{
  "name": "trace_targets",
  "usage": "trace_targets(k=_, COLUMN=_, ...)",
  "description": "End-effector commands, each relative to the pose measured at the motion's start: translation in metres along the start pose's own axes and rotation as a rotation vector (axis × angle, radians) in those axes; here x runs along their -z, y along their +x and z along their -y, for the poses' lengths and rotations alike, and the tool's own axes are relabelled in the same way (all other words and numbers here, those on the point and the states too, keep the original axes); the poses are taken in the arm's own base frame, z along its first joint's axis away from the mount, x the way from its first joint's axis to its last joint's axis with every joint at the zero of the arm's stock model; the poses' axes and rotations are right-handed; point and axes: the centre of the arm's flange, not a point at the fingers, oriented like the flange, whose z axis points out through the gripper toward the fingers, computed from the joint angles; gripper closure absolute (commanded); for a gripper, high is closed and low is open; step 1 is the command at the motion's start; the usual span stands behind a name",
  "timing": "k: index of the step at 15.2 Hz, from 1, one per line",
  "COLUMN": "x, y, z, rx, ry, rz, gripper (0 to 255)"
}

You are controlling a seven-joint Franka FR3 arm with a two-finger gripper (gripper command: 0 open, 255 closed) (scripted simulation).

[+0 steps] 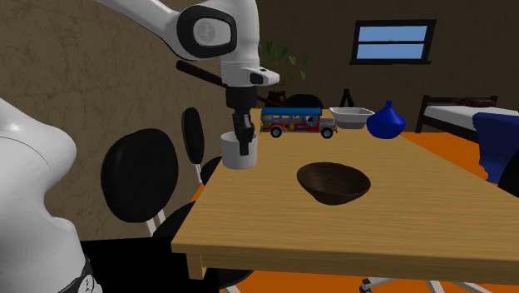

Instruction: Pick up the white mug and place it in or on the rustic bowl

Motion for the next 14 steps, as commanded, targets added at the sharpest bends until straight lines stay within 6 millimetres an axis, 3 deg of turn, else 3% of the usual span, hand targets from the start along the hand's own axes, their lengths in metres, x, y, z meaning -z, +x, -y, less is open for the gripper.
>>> trace_targets(k=1, x=0.011, y=0.0, z=0.0, rx=0.0, ry=0.0, rz=0.0, gripper=255)
trace_targets(k=11, x=0.062, y=0.001, z=0.003, rx=0.0, ry=0.0, rz=0.0, gripper=255)
trace_targets(k=14, x=0.065, y=0.036, z=-0.015, rx=0.0, ry=0.0, rz=0.0, gripper=255)
